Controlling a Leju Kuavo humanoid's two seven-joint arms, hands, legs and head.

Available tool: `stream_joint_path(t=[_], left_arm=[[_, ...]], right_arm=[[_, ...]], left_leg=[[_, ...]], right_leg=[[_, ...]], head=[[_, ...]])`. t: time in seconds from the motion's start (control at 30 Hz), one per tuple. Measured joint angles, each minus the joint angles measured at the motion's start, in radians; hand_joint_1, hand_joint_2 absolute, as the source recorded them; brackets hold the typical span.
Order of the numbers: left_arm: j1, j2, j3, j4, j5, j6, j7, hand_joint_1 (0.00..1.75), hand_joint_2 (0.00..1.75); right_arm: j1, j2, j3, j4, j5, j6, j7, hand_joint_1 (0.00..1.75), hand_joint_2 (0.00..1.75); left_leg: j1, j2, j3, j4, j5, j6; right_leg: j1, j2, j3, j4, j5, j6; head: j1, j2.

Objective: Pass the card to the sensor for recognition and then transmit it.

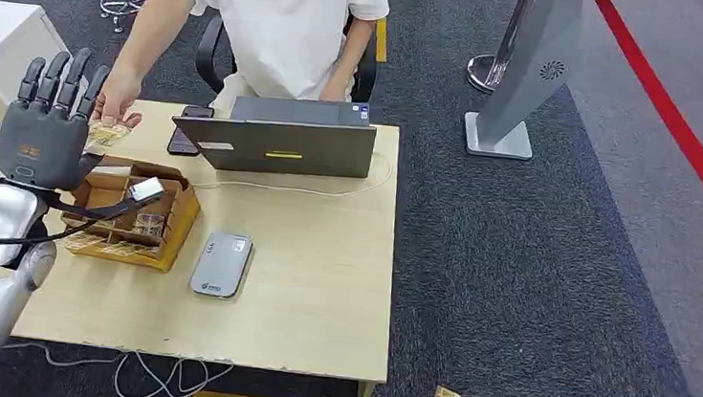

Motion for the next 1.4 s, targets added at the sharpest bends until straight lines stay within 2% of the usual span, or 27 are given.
stream_joint_path(t=[0.37, 0.57, 0.93, 1.13, 1.23, 1.4], left_arm=[[-0.014, -0.009, -0.032, 0.007, 0.01, -0.025, -0.014, 1.75, 1.75], [-0.033, -0.032, -0.071, 0.037, 0.001, -0.028, -0.017, 1.75, 1.75], [-0.052, -0.062, -0.094, 0.079, -0.001, -0.028, -0.018, 1.75, 1.75], [-0.057, -0.099, -0.106, 0.1, 0.095, -0.054, -0.04, 1.75, 1.75], [-0.019, -0.126, -0.122, 0.076, 0.11, -0.02, -0.048, 1.75, 1.75], [0.132, -0.169, -0.169, -0.076, 0.101, 0.035, -0.043, 1.75, 1.75]], right_arm=[[0.006, -0.003, 0.0, 0.003, -0.008, 0.0, 0.0, 0.0, 1.75], [0.009, -0.005, 0.0, 0.003, -0.011, 0.0, 0.014, 0.0, 1.75], [0.012, -0.008, 0.0, 0.004, -0.012, 0.0, 0.014, 0.0, 1.75], [0.017, -0.008, 0.0, 0.004, -0.017, 0.0, 0.014, 0.0, 1.75], [0.023, -0.009, 0.0, 0.004, -0.022, 0.0, 0.014, 0.0, 1.75], [0.043, -0.011, 0.0, 0.008, -0.046, 0.0, 0.0, 0.0, 1.75]], left_leg=[[0.0, 0.0, 0.0, 0.0, 0.0, 0.0], [0.0, 0.0, 0.0, 0.0, 0.0, 0.0], [0.0, 0.001, 0.0, 0.0, 0.0, 0.0], [0.0, 0.0, 0.0, 0.0, 0.0, 0.0], [-0.001, 0.001, 0.0, 0.0, 0.0, 0.0], [-0.002, 0.001, 0.0, 0.0, -0.002, 0.002]], right_leg=[[0.0, 0.0, 0.0, 0.0, 0.0, 0.0], [0.0, 0.0, 0.0, 0.0, 0.0, 0.0], [0.0, 0.001, 0.0, 0.0, 0.0, 0.0], [0.0, 0.001, 0.0, 0.0, 0.0, 0.0], [-0.001, 0.001, 0.0, 0.0, 0.0, 0.0], [-0.001, 0.001, 0.0, 0.0, -0.001, 0.001]], head=[[0.0, 0.0], [0.0, 0.0], [0.0, 0.0], [0.0, 0.0], [0.0, 0.0], [0.0, 0.0]])
